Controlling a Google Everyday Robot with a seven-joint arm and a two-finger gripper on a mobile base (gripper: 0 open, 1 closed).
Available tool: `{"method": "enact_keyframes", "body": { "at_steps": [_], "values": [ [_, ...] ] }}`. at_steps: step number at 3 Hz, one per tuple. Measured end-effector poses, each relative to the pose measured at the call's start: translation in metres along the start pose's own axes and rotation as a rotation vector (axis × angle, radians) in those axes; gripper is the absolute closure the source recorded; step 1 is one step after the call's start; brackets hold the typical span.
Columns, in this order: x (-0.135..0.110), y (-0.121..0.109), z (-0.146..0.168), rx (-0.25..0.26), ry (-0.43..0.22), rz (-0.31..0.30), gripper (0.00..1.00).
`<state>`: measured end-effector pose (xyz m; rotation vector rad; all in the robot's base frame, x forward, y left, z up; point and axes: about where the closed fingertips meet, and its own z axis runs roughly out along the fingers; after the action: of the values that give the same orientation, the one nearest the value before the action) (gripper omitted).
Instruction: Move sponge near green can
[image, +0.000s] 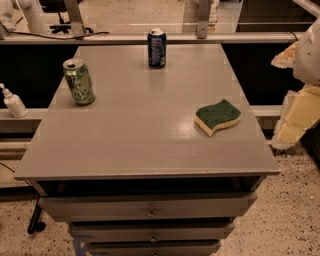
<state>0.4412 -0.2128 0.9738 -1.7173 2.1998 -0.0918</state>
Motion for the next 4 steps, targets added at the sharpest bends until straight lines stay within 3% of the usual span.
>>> {"method": "enact_keyframes", "body": {
  "at_steps": [2, 4],
  "values": [
    [-0.013, -0.035, 0.049, 0.013, -0.115, -0.010, 0.00],
    [-0.022, -0.066, 0.129, -0.044, -0.215, 0.042, 0.00]
  ]
}}
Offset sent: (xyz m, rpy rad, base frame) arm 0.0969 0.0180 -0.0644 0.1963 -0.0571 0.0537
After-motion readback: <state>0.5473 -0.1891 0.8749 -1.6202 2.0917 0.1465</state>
